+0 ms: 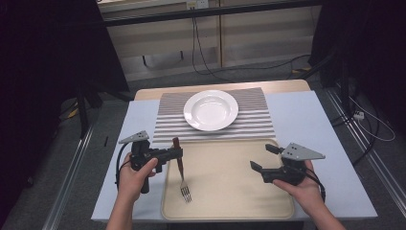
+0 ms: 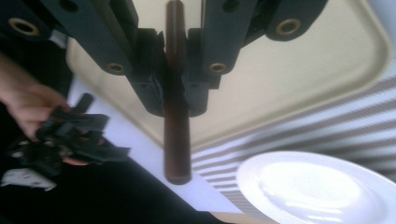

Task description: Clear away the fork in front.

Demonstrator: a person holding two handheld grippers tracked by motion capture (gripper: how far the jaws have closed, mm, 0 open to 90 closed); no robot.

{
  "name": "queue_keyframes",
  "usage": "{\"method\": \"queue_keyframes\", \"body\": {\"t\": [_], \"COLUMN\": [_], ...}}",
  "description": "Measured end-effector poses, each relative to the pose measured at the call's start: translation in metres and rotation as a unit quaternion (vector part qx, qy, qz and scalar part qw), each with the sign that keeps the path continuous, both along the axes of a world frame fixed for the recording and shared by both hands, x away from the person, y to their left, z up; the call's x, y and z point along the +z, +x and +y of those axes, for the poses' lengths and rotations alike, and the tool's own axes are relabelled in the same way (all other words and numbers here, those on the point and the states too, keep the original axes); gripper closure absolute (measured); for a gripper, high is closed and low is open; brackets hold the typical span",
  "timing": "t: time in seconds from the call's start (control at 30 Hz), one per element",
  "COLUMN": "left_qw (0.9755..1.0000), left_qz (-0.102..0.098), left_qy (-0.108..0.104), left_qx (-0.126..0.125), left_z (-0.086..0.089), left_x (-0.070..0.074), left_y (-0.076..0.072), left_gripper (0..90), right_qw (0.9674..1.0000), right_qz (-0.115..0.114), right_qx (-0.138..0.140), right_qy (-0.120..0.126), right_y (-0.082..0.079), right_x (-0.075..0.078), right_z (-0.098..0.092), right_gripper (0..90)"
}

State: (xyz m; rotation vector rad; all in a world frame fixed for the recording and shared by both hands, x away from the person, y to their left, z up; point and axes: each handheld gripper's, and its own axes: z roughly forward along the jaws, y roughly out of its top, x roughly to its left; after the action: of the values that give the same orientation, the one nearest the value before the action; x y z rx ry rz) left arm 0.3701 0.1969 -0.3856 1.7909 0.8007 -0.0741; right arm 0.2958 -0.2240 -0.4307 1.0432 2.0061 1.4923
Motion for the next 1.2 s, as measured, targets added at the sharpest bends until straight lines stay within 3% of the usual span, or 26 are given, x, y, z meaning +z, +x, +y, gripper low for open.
{"method": "queue_keyframes", "body": {"t": [0.03,0.07,0.17,0.2,0.23,0.27,0.5,0.87,1.07,1.2], "left_qw": [1.0,0.9998,0.9993,0.9989,0.9989,0.9986,0.9976,0.9957,0.9928,0.9926], "left_qz": [0.0,-0.013,-0.024,-0.024,-0.024,-0.013,-0.002,0.001,0.0,0.003], "left_qy": [0.0,0.01,0.025,0.04,0.04,0.05,0.066,0.089,0.115,0.117], "left_qx": [0.0,0.014,0.011,0.011,0.011,0.011,0.02,0.026,0.033,0.035], "left_z": [0.0,-0.005,-0.01,-0.013,-0.013,-0.014,-0.007,-0.003,-0.002,-0.002], "left_x": [0.0,-0.006,-0.012,-0.017,-0.017,-0.024,-0.037,-0.046,-0.052,-0.055], "left_y": [0.0,0.002,0.004,0.005,0.005,0.007,0.009,0.009,0.012,0.012], "left_gripper": [78.3,77.4,75.8,73.9,73.0,71.7,68.7,64.3,60.4,59.6], "right_qw": [1.0,1.0,1.0,1.0,1.0,1.0,1.0,1.0,1.0,1.0], "right_qz": [0.0,0.002,0.003,0.002,0.002,0.002,0.002,0.003,0.006,0.005], "right_qx": [0.0,0.002,0.004,0.002,0.002,0.002,-0.001,0.003,-0.003,-0.002], "right_qy": [0.0,0.001,0.001,0.001,0.001,0.002,0.008,0.002,0.003,0.006], "right_y": [0.0,0.0,0.001,0.001,0.001,0.001,0.001,0.001,0.002,0.002], "right_x": [0.0,0.0,0.0,0.0,0.0,0.0,0.001,-0.001,-0.001,-0.001], "right_z": [0.0,0.0,0.0,-0.001,-0.001,-0.002,-0.007,-0.004,-0.006,-0.007], "right_gripper": [15.8,15.8,15.8,15.9,15.9,15.9,16.1,16.2,16.0,16.0]}}
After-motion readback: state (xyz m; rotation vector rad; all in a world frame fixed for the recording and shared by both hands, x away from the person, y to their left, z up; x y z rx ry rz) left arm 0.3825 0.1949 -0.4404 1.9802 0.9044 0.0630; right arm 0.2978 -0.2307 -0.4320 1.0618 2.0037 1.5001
